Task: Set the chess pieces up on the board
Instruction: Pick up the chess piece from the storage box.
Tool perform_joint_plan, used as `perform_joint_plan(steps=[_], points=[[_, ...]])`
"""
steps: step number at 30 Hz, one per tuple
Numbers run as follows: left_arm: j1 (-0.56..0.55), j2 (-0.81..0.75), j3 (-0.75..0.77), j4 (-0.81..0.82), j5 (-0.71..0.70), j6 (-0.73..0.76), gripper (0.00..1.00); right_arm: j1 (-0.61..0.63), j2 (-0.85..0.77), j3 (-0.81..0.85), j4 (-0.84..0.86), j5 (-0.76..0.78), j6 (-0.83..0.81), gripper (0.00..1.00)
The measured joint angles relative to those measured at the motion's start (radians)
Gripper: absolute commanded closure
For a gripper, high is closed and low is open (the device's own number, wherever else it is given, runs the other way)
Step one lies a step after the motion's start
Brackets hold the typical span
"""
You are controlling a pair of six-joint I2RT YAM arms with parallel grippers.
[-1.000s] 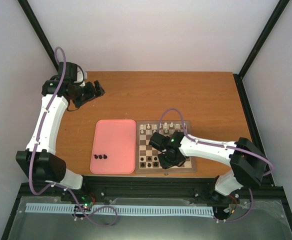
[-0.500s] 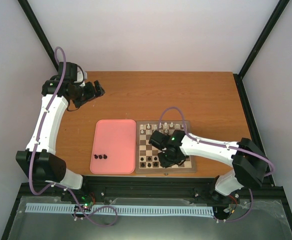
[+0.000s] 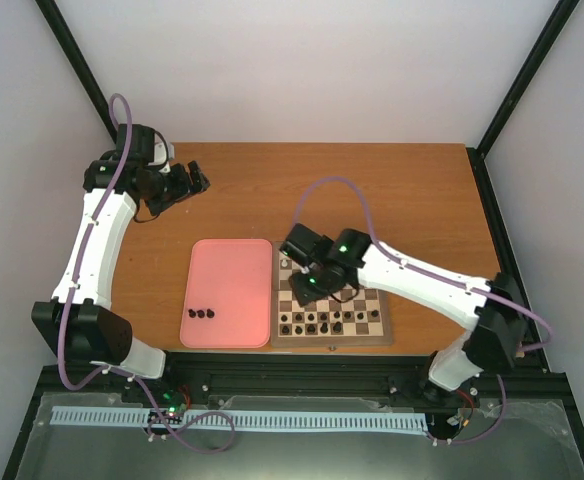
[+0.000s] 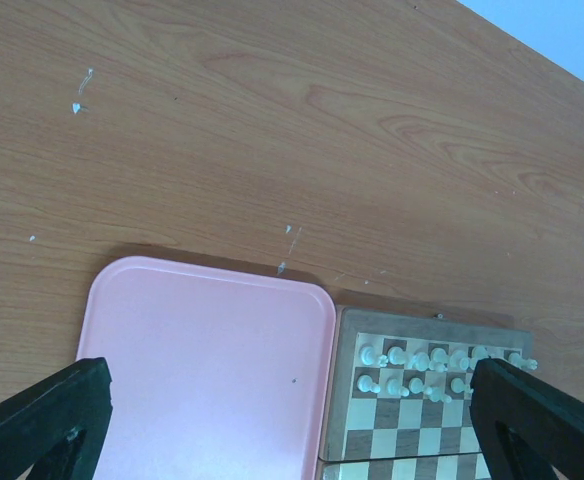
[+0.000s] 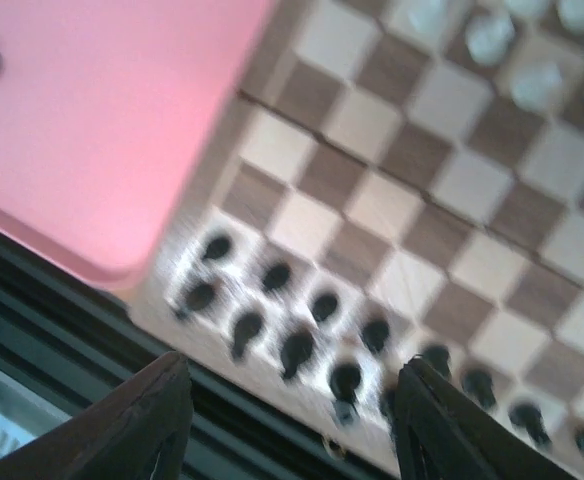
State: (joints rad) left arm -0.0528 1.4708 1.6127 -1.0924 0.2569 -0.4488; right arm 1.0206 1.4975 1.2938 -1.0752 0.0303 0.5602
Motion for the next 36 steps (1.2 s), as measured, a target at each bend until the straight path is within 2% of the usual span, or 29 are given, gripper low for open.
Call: perform_joint_plan(steps=[5, 13, 17, 25, 36], points=[[0.0, 0.0, 0.0, 0.0, 0.002, 0.0, 0.0, 0.0, 0.201, 0.22, 0.054, -0.054, -0.103, 0.44], [0.0, -0.012, 0.0, 0.0, 0.001, 0.0, 0.0, 0.045, 0.669, 0.637, 0.088, -0.192, -0.266, 0.44], [0.0, -0.032, 0.0, 0.0, 0.002, 0.0, 0.0, 0.082, 0.815, 0.799, 0.072, -0.248, -0.316, 0.44], [0.0, -0.04, -0.003, 0.0, 0.006, 0.0, 0.0, 0.13, 0.912, 0.97, 0.027, -0.305, -0.378, 0.44], [0.0, -0.04, -0.008, 0.0, 0.006, 0.0, 0.0, 0.132, 0.99, 0.982, -0.005, -0.324, -0.396, 0.5]])
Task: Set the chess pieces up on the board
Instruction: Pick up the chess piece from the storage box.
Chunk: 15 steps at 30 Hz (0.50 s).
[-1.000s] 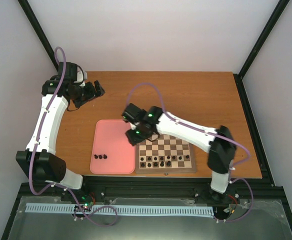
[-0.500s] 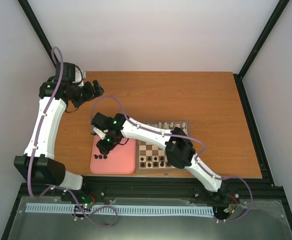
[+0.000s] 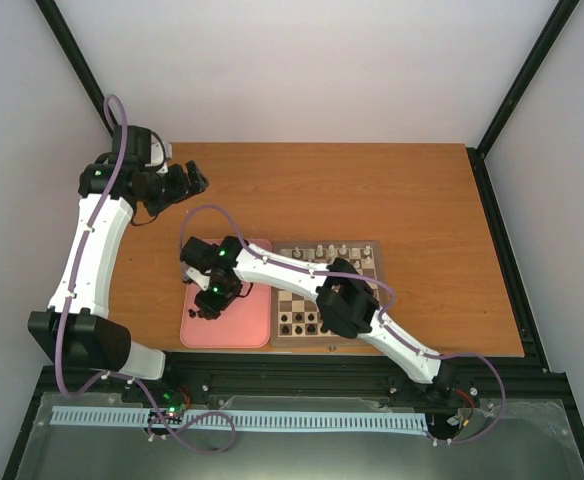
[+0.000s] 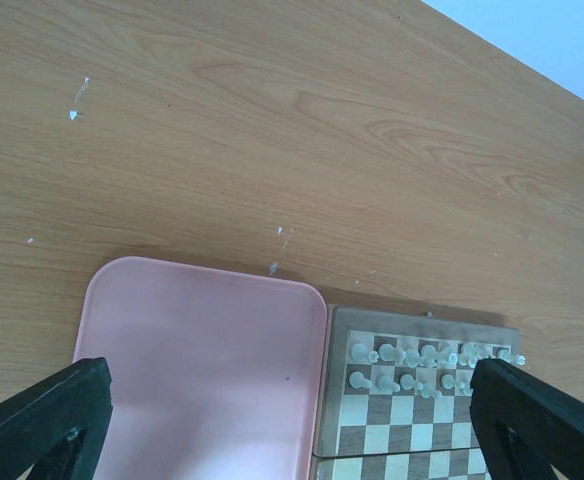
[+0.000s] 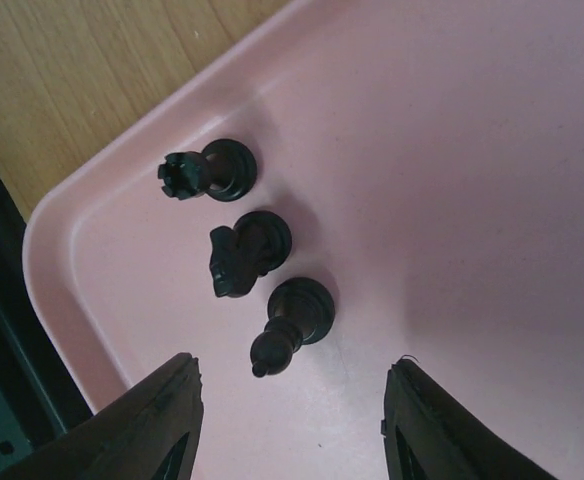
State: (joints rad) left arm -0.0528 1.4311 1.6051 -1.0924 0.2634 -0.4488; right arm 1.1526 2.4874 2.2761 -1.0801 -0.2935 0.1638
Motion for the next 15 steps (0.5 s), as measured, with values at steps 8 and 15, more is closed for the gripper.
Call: perform_joint_plan(steps=[8, 15], points=[[0.0, 0.0, 0.0, 0.0, 0.0, 0.0, 0.0, 0.0, 0.035, 0.048, -0.013, -0.007, -0.01, 0.55], [0.0, 0.0, 0.0, 0.0, 0.0, 0.0, 0.0, 0.0, 0.048, 0.08, -0.027, -0.01, -0.021, 0.7]])
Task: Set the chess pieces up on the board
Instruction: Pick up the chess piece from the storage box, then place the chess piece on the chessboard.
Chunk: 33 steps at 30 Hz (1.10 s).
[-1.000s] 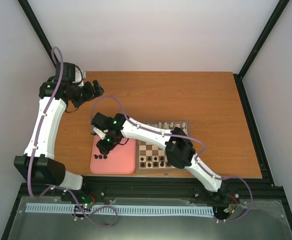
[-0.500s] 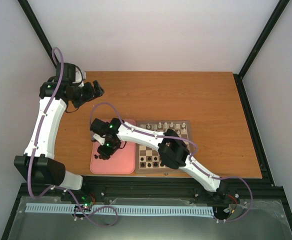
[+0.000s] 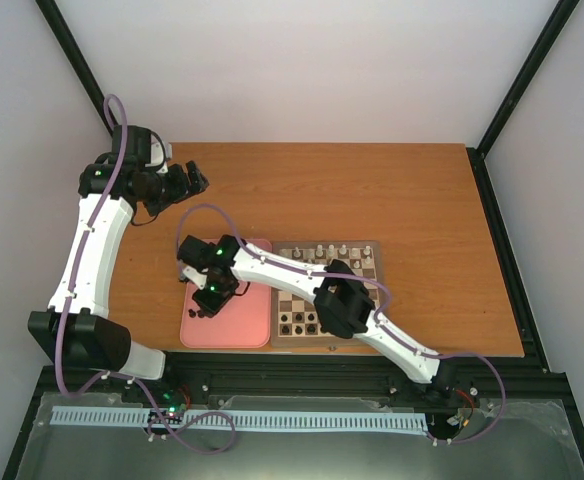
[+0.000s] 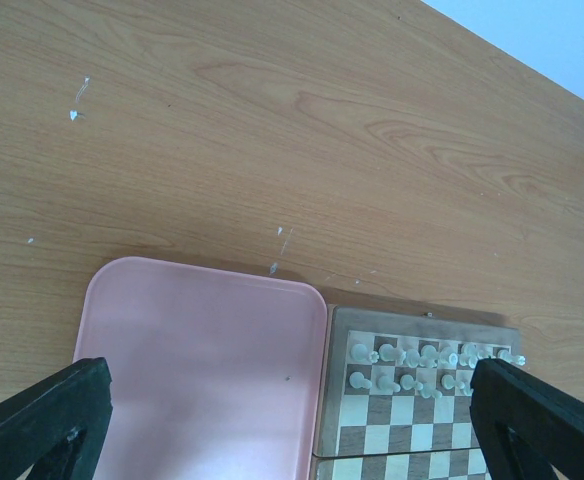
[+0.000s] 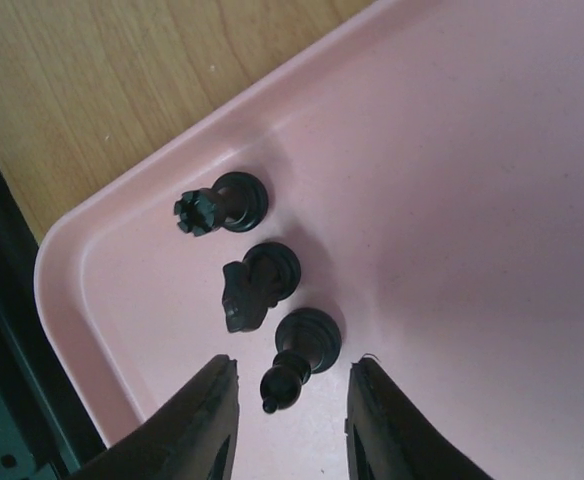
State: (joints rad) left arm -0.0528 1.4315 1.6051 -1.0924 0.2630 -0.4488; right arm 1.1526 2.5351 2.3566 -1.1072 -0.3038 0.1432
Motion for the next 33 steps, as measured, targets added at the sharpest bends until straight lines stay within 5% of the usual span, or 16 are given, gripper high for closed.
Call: perform_joint_plan(steps=[7, 13, 20, 26, 33], points=[[0.0, 0.0, 0.0, 0.0, 0.0, 0.0, 0.0, 0.0, 0.021, 0.006, -0.005, -0.003, -0.005, 0.77], [0.0, 0.0, 0.0, 0.0, 0.0, 0.0, 0.0, 0.0, 0.023, 0.007, -0.013, -0.003, -0.008, 0.97], [0.0, 0.0, 0.0, 0.0, 0.0, 0.0, 0.0, -0.004, 0.001, -0.019, -0.005, 0.068, 0.009, 0.97], [0.0, 0.0, 0.0, 0.0, 0.0, 0.0, 0.0, -0.044, -0.245, -0.339, 0.055, 0.192, 0.086, 0.97], [0.0, 0.0, 0.0, 0.0, 0.004, 0.0, 0.0, -0.183, -0.756, -0.728, 0.102, 0.343, 0.228, 0.97]])
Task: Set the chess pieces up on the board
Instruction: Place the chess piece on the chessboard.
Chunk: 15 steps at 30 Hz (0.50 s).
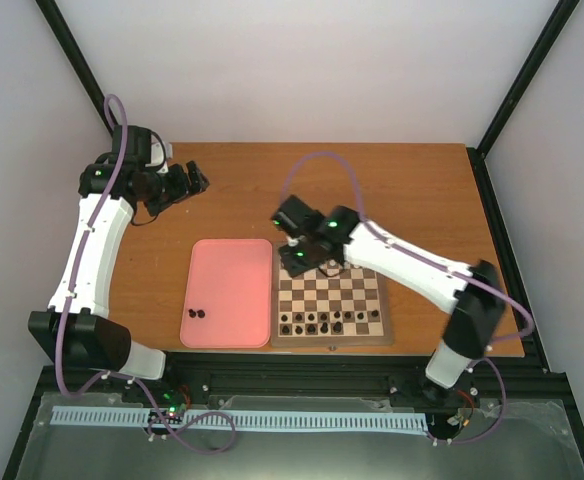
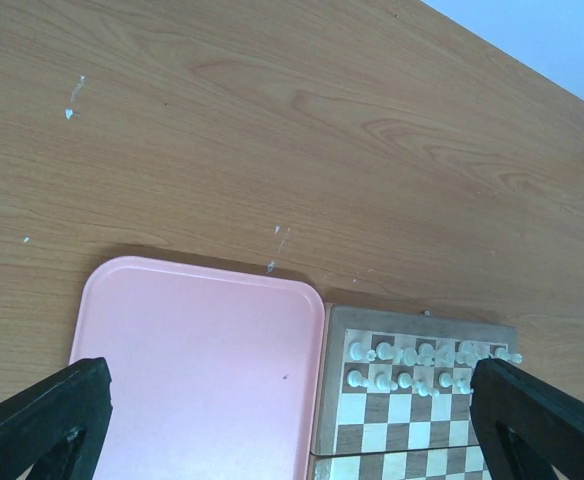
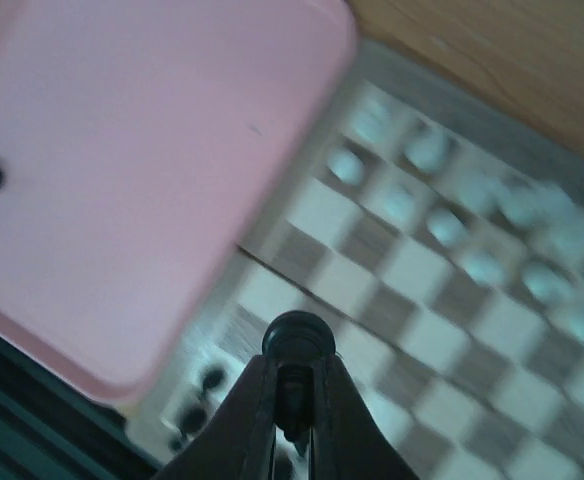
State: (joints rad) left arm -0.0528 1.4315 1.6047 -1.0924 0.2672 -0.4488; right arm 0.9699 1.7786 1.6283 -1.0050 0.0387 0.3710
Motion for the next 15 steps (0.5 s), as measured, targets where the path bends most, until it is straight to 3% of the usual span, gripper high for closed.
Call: perform_joint_plan(steps=[6, 15], points=[[0.0, 0.008, 0.0, 0.0, 0.006, 0.0, 0.0, -0.065, -0.331, -0.395, -0.033, 0.036, 0.128, 0.97], [0.0, 0.03, 0.0, 0.0, 0.005, 0.0, 0.0, -0.066, -0.526, -0.699, -0.075, 0.006, 0.29, 0.97]])
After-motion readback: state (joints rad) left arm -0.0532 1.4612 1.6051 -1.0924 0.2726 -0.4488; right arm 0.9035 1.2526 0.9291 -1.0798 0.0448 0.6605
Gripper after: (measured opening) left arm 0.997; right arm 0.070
